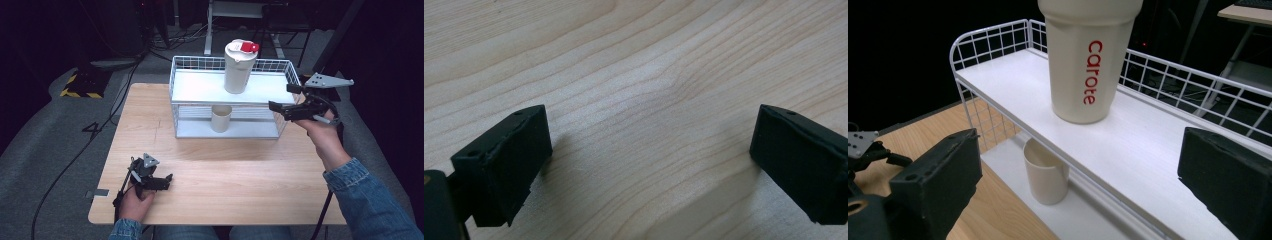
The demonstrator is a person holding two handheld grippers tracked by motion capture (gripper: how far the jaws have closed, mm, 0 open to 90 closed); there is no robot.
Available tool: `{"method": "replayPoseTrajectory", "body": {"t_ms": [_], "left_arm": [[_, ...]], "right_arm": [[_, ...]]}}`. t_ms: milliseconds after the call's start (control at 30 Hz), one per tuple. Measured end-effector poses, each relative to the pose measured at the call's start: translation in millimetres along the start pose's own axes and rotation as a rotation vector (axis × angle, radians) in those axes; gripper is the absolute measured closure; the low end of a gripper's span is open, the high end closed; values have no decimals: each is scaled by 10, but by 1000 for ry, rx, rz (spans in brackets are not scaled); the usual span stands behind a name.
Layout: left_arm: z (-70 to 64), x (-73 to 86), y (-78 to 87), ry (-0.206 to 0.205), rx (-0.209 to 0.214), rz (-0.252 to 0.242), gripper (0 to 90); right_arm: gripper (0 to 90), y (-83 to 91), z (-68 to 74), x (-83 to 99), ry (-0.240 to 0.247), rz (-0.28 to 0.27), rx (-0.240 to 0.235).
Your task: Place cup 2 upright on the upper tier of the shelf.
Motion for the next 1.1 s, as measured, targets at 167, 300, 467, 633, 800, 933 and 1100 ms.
{"method": "replayPoseTrajectory", "body": {"t_ms": [167, 300, 467, 633, 800, 933, 1100], "left_arm": [[1, -1, -1, -1, 0, -1, 38], [0, -1, -1, 0, 1, -1, 38], [0, -1, -1, 0, 1, -1, 38], [1, -1, -1, 0, 1, -1, 38], [6, -5, -4, -4, 0, -2, 38], [5, -6, -4, -3, 2, -2, 38], [7, -7, -5, -4, 2, -1, 38]], "right_arm": [[57, 133, -6, 167, 2, 26, -1], [72, 215, -27, 315, -5, 29, 6], [91, 266, -37, 509, -8, 69, 24], [107, 306, -37, 702, -18, 103, 33], [138, 335, -56, 969, -48, 165, 35], [140, 355, -83, 1175, -56, 203, 50], [141, 321, -88, 1437, -67, 251, 66]]}}
Point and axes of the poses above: each handheld gripper's, and its own axes: y roughly backward along the jaws, x roughly out of its underside, z roughly to its left, the point moved 8 cm from there along -y, roughly forward along the jaws, and after that the axes turned 6 degrees about -x, right-handed, at the moved point
